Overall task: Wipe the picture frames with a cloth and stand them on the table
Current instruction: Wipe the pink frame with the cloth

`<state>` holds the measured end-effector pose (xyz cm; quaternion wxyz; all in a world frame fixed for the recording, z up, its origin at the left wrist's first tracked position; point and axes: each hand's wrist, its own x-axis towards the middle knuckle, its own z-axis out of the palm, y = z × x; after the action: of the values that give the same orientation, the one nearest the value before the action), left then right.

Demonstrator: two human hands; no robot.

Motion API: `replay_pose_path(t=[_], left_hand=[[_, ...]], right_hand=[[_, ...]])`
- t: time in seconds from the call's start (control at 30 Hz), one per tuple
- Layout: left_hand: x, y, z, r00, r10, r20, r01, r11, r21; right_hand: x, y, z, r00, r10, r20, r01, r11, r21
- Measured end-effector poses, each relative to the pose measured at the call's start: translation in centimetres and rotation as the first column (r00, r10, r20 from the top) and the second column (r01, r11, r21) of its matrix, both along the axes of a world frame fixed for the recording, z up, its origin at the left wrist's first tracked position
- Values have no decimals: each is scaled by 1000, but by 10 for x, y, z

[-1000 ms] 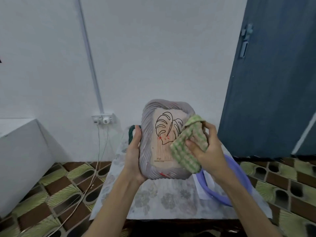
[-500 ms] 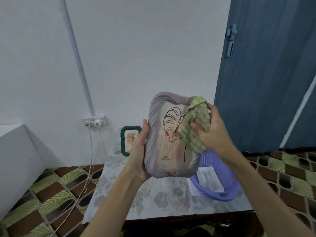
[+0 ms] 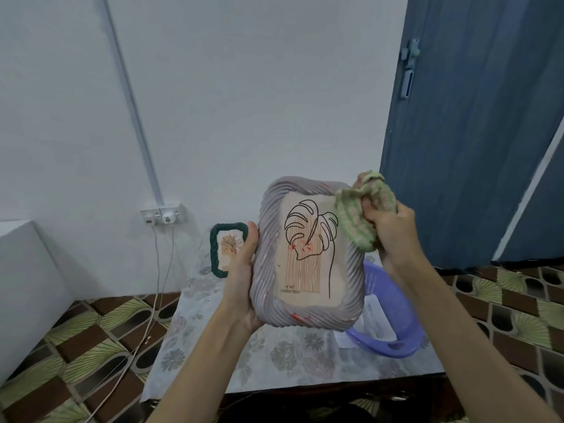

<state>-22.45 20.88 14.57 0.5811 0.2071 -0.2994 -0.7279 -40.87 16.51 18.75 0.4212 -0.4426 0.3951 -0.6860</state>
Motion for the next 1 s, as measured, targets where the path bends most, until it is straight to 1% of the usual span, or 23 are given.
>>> replay_pose_path(t=[0.07, 0.1, 0.13, 0.17, 0.23, 0.3, 0.33, 0.37, 0.4, 0.43, 0.47, 0.5, 0.53, 0.57, 0.6, 0.63, 0.67, 0.7, 0.8, 0.83, 0.87, 0.93, 1.0], left_hand=[[1, -1, -1, 1000, 2, 8, -2, 1000, 3], [3, -3, -2, 1000, 5, 6, -5, 1000, 1], [5, -3, -3, 1000, 7, 4, -7, 1000, -1], [7, -4, -3, 1000, 4, 3, -4, 1000, -3], [9, -7, -4, 1000, 1, 8, -1, 1000, -5], [5, -8, -3, 1000, 16, 22, -16, 1000, 2], [3, -8, -2, 999, 22, 27, -22, 1000, 4], [1, -9, -2, 999, 30, 31, -30, 1000, 0], [-1, -9, -1, 999, 38, 36, -38, 999, -11], [-2, -9, -2, 998, 48, 39, -48, 999, -14], [-3, -9, -2, 998, 53, 39, -52, 999, -11], [-4, -9, -4, 998, 57, 38, -57, 998, -5], [-3, -10, -5, 997, 65, 36, -65, 998, 5], [-3, -10, -7, 997, 65, 36, -66, 998, 16], [-2, -10, -7, 997, 63, 34, -64, 998, 26], [0, -12, -8, 997, 64, 35, -65, 997, 28], [2, -12, -8, 997, 59, 39, -60, 998, 19], [3, -13, -8, 998, 52, 48, -53, 998, 15], [0, -13, -8, 997, -1, 71, 0, 1000, 16], [-1, -12, -9, 997, -20, 73, 18, 1000, 22], [-2, -12, -10, 996, -35, 76, 33, 999, 31], [-1, -13, -12, 996, -50, 79, 46, 998, 48], [4, -17, -11, 995, -46, 84, 40, 997, 66]], right_hand=[[-11, -5, 3, 964, 104, 245, -129, 987, 91], [-19, -7, 5, 933, 161, 323, -202, 975, 97], [-27, -5, 7, 914, 217, 342, -264, 960, 95], [-32, -3, 9, 908, 271, 321, -314, 945, 91], [-34, 4, 10, 914, 351, 205, -373, 924, 84], [-26, 7, 7, 931, 365, -11, -362, 927, 98], [-20, 8, 3, 939, 302, -167, -290, 953, 91], [-13, 6, -1, 928, 187, -323, -181, 982, 50], [-7, 4, -4, 907, 36, -420, -48, 999, -20], [-1, 2, -6, 889, -101, -446, 70, 994, -86], [2, 0, -7, 873, -217, -437, 174, 975, -135], [4, -2, -8, 871, -278, -406, 236, 960, -150], [4, -3, -9, 887, -274, -371, 242, 961, -132], [2, -4, -10, 919, -205, -337, 183, 978, -97], [2, -3, -10, 945, -85, -315, 72, 996, -53], [1, -2, -11, 944, 36, -328, -44, 999, -17], [1, -1, -14, 925, 113, -364, -117, 993, 10], [1, -2, -19, 914, 107, -390, -111, 994, 14], [2, -8, -24, 927, -168, -335, 154, 986, -70], [3, -9, -23, 927, -224, -302, 208, 975, -82], [3, -10, -22, 938, -229, -261, 216, 973, -76], [1, -10, -21, 975, -112, -193, 109, 994, -29], [-1, -7, -23, 970, 70, -231, -69, 998, 11]])
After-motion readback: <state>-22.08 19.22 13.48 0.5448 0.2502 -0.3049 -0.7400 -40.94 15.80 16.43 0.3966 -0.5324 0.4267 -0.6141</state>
